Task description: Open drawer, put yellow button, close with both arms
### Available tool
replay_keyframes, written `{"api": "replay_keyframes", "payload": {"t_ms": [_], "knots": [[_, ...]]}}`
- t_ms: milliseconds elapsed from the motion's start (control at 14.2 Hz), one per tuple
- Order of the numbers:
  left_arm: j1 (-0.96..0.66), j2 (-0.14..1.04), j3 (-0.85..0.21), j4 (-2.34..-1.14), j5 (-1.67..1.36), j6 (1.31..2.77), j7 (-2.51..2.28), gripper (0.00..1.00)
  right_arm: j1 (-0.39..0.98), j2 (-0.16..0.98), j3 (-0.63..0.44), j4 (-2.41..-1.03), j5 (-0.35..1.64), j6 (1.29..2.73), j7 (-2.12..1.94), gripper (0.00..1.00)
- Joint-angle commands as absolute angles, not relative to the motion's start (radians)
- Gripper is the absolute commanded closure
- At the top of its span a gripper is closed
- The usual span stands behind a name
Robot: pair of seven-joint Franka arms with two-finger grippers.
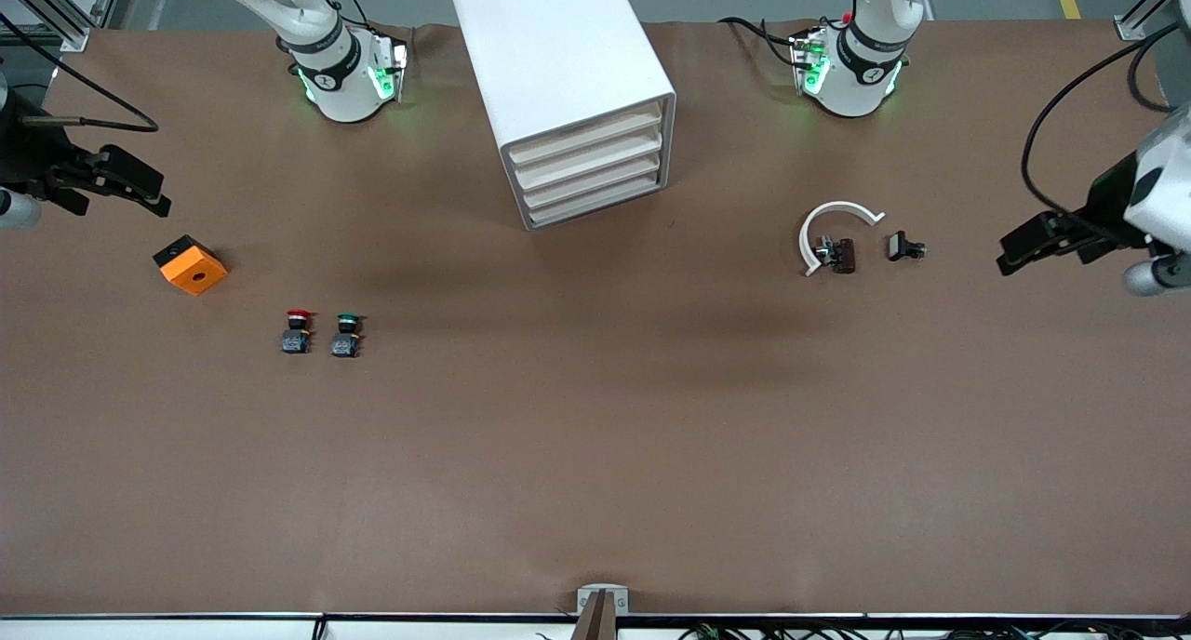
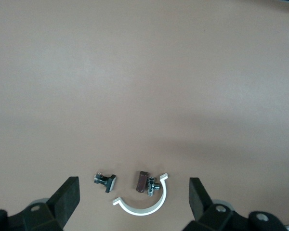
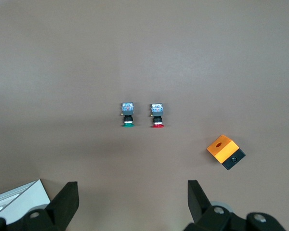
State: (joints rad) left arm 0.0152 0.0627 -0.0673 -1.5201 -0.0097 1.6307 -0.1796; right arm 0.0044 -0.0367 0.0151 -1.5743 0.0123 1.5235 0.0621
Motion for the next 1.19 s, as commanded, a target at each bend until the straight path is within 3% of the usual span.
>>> {"api": "replay_keyframes", "payload": {"t_ms": [0, 491, 842, 1123], "knots": [[0.002, -0.007, -0.032, -1.568, -0.003, 1.618, -0.115, 0.00, -0.008, -0.038, 0.026, -1.563, 0.003, 1.514, 0.055, 0.00], [-0.023, -0.135, -0.034, -1.721, -0.009, 1.631, -0.107, 0.00, -0.008, -0.038, 0.026, -1.563, 0.003, 1.516, 0.057, 0.00], [-0.028, -0.155, -0.052, -1.733, -0.008, 1.579, -0.123, 0.00, -0.008, -0.038, 0.026, -1.563, 0.003, 1.516, 0.057, 0.00], [-0.014, -0.186, -0.124, -1.764, -0.003, 1.575, -0.132, 0.00, -0.008, -0.038, 0.026, -1.563, 0.003, 1.516, 0.057, 0.00]]}}
